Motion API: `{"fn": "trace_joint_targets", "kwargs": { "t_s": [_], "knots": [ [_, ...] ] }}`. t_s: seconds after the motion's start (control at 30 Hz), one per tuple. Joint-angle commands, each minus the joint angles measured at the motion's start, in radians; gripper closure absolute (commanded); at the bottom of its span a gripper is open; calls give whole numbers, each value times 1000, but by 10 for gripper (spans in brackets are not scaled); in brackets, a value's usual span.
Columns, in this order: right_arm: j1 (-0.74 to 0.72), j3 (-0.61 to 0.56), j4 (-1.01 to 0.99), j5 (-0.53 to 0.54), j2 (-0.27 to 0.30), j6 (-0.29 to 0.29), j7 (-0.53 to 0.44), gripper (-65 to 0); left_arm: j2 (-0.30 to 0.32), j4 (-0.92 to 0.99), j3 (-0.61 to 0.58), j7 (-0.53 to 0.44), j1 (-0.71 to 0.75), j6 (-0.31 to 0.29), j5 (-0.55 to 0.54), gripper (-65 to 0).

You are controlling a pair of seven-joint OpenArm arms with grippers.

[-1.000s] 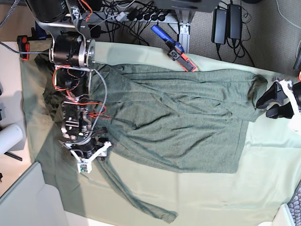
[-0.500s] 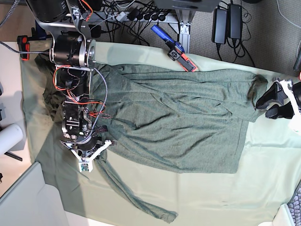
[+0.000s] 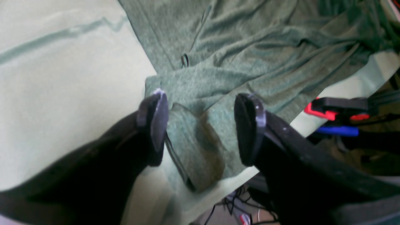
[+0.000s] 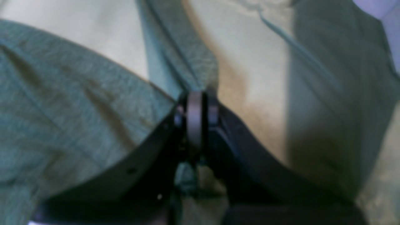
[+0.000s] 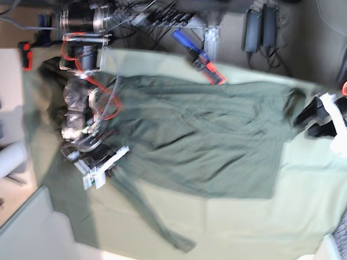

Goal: Fold the T-shirt properly
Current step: 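Drag the pinched shirt edge with the right gripper across the shirt body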

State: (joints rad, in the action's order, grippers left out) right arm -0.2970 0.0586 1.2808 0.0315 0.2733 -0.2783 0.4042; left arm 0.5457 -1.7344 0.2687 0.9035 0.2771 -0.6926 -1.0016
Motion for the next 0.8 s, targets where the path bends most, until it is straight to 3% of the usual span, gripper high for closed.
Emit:
{"fn": "trace_joint_targets", "kwargs": {
  "t_s": [0.0, 0.3, 0.77],
  "knots": [
    [2, 5, 52, 15, 23, 2, -11, 0, 18, -13, 8, -24, -8, -6, -17, -370],
    [240, 5, 304, 40, 96, 2, 10, 0, 17, -13, 8, -28, -8, -6, -14, -370],
    [378, 13, 459, 40, 101, 2, 26, 0, 18, -13, 8, -34, -9, -6, -9, -369]
  ]
}}
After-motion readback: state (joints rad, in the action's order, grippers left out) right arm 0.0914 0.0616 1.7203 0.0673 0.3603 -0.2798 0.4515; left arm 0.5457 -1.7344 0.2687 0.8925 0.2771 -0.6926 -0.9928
